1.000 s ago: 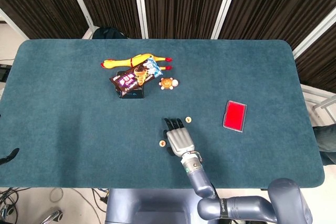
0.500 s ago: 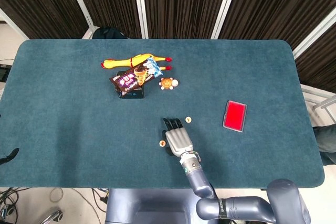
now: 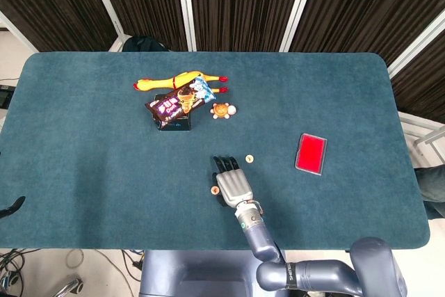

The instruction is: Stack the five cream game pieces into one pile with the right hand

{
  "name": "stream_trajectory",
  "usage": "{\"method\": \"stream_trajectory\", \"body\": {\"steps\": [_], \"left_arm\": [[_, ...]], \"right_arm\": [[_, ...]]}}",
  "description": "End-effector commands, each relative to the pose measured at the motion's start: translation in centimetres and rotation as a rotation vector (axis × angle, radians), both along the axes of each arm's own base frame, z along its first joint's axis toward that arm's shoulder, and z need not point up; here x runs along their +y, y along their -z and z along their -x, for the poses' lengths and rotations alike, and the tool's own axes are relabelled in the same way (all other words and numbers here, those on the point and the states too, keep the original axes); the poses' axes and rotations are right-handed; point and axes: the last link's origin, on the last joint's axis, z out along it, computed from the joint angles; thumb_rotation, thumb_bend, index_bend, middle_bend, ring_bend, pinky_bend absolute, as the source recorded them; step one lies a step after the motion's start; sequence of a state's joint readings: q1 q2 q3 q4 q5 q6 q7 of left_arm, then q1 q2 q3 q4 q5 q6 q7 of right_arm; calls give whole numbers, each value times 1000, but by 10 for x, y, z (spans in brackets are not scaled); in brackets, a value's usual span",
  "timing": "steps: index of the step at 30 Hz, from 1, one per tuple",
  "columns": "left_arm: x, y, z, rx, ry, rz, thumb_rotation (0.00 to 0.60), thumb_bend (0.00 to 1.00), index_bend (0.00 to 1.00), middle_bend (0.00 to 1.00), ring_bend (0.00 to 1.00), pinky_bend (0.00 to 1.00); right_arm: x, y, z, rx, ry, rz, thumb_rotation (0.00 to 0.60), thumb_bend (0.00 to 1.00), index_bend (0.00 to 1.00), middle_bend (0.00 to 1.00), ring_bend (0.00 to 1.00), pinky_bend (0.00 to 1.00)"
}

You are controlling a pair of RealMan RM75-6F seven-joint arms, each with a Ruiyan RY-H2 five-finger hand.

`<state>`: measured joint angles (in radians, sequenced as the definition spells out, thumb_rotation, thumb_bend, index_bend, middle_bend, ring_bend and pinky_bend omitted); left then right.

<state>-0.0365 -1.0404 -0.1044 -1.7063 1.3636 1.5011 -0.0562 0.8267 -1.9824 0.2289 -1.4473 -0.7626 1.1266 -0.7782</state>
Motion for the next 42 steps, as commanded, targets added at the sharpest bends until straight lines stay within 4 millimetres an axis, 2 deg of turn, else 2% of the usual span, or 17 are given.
{"method": "stream_trajectory", "body": {"steps": [1,42], "left_arm": [[0,0,0,-1,-1,-1,600,159,135,0,0,69],[1,0,0,0,-6,1,600,159,141,0,0,70]], "right_arm": [[-1,1,1,4,6,0,600,380,474,0,0,0],[3,3,-8,3,-10,-9,600,379,507,0,0,0]]}}
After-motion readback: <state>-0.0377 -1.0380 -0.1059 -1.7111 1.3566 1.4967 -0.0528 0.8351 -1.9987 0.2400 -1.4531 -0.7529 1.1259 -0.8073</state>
